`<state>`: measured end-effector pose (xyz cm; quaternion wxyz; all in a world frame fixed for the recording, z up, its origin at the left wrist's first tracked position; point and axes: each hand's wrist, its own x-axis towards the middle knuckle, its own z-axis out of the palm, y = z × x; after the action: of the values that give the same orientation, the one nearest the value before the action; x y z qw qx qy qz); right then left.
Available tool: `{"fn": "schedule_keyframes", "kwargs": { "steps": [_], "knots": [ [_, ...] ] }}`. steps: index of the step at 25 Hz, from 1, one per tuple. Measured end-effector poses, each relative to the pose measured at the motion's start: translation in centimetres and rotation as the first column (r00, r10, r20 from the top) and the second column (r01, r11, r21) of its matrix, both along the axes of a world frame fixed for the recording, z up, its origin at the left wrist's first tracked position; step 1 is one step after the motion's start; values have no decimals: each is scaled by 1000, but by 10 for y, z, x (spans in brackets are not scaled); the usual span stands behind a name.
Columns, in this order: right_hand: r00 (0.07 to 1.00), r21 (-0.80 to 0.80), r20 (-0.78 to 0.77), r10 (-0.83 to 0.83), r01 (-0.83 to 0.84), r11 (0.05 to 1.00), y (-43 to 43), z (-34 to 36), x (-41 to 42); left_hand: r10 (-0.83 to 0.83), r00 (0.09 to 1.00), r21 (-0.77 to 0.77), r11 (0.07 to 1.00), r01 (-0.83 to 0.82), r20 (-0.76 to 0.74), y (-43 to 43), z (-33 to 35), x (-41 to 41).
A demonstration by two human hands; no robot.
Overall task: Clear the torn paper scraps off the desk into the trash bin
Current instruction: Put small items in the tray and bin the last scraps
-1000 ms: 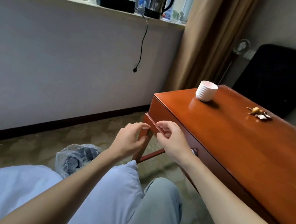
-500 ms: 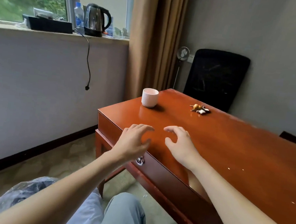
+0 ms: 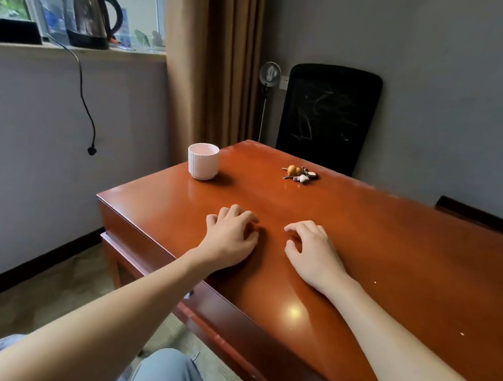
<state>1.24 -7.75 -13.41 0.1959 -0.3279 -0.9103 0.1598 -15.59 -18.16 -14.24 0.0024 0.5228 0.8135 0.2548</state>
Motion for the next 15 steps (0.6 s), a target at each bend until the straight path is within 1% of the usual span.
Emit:
{"fn": "schedule_keyframes", "kwargs": {
  "steps": [2,4,8,11,15],
  "knots": [
    [1000,80,20,3,-5,997,14,-2,-1,27,1000,8,1000,-27,-1,21,0,-3],
    [1000,121,14,-1,-1,993,28,-3,-8,44,999,6,999,-44,-9,41,0,-8],
    [994,88,-61,-91,96,991,59,-1,-29,44,998,-32,998,-46,-43,82,0,-21],
    [992,98,-53,-117,122,988,84,-4,-46,54,997,-66,996,-58,-56,114,-1,-35],
    [989,118,-68,-134,141,983,114,-5,-67,61,996,-66,996,-65,-71,151,-2,-52]
  ]
}}
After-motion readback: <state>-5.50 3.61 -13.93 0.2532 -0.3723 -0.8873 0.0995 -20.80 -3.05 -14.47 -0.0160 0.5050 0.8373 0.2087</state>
